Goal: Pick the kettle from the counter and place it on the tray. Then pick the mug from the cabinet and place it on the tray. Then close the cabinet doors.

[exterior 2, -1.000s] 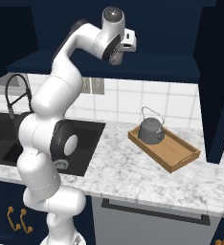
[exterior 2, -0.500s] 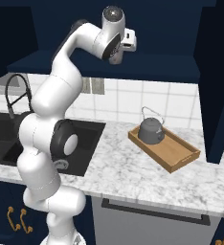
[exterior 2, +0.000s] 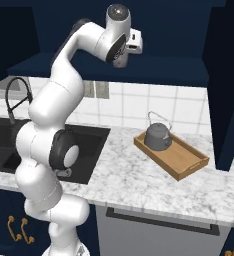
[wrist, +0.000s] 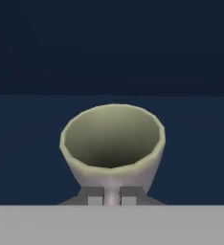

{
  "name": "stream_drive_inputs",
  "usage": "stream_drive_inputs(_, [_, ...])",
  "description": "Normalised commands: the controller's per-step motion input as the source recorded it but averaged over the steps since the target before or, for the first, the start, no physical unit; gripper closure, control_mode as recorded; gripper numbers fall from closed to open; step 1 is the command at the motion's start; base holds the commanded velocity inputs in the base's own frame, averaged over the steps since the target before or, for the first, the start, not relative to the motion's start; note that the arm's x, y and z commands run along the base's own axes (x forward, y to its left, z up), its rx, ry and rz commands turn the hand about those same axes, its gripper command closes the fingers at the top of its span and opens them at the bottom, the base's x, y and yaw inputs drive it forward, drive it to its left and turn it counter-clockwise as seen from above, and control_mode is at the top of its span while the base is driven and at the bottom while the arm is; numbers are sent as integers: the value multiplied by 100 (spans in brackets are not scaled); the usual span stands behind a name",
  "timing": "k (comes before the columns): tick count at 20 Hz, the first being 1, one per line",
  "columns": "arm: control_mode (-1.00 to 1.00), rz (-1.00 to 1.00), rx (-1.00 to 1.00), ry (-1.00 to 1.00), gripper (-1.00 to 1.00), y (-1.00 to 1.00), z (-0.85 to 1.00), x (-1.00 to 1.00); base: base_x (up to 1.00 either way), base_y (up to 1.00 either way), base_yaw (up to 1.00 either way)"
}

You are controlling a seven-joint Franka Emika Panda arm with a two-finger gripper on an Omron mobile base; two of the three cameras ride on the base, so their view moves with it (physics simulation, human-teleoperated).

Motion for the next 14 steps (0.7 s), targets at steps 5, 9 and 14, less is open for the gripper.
stream_drive_inputs(5, [-100,1,0,-3,100,-4,-1,-91,0,0,0])
stream_drive_inputs(9, [-100,0,-2,0,100,-17,-6,-100,0,0,0])
stream_drive_inputs(14, [-100,0,0,0,100,-42,-30,-78,0,0,0])
